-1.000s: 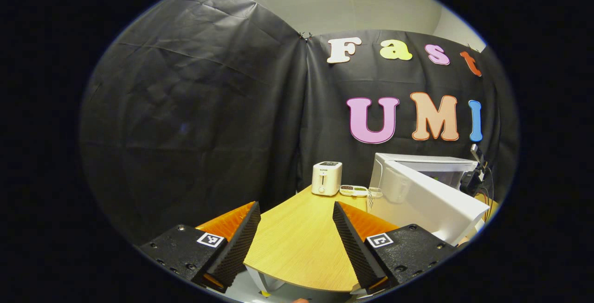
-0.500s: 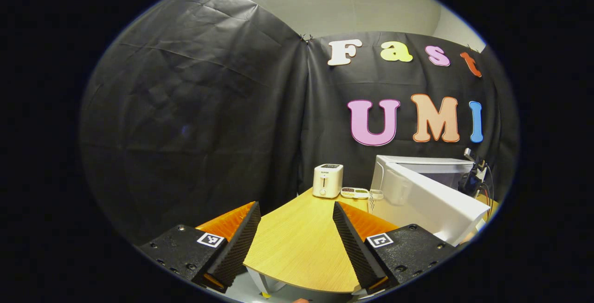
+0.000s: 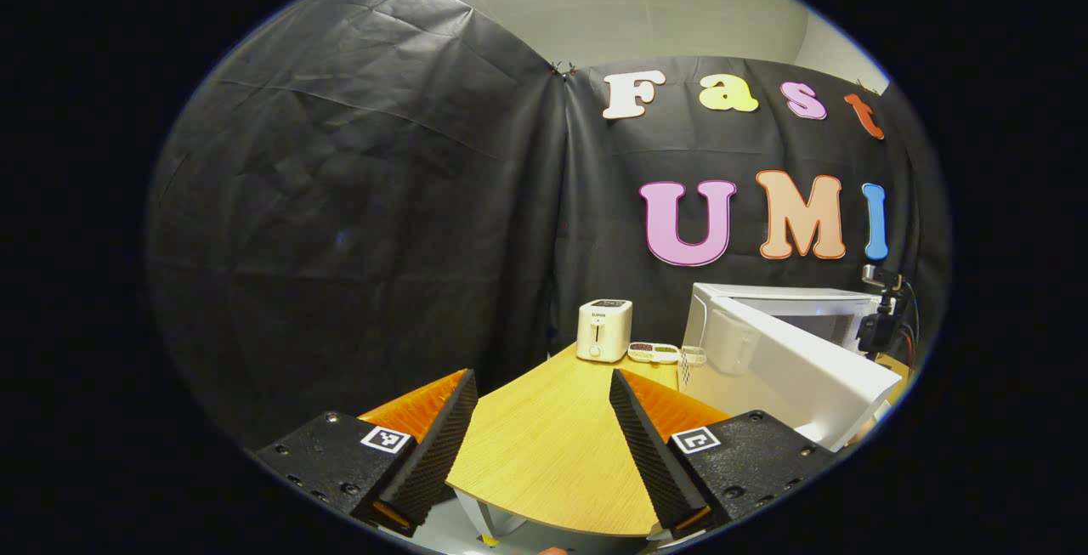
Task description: Open the microwave oven with the left hand, put the food in, and close the microwave oven.
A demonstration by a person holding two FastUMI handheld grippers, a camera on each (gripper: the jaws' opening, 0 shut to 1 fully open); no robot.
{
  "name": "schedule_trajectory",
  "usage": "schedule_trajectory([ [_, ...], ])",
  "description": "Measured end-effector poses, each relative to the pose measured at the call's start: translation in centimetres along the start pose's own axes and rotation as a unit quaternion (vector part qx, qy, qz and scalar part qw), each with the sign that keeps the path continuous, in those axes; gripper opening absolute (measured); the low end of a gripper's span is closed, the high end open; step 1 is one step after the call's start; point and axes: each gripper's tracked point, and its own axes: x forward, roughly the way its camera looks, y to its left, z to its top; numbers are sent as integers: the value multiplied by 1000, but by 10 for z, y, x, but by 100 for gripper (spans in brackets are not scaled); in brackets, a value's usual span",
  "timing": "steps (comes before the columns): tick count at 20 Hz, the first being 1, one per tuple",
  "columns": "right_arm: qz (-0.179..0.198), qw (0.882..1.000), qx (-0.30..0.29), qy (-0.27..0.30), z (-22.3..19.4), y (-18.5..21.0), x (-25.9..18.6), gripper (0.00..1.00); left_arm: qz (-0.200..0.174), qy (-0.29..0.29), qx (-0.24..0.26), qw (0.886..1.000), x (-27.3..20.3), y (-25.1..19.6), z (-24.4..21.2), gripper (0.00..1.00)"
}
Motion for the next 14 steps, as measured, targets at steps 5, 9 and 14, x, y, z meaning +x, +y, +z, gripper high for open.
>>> schedule_trajectory([
  [5,54,998,12,10,20,-5,-57,99,-6,0,-3,1000,0,-3,1,95],
  [9,68,997,12,-18,58,-27,-98,99,-16,-1,-8,1000,-3,-11,3,92],
  [14,60,997,-14,-44,104,-63,-131,99,-25,2,-6,1000,-5,-16,2,95],
])
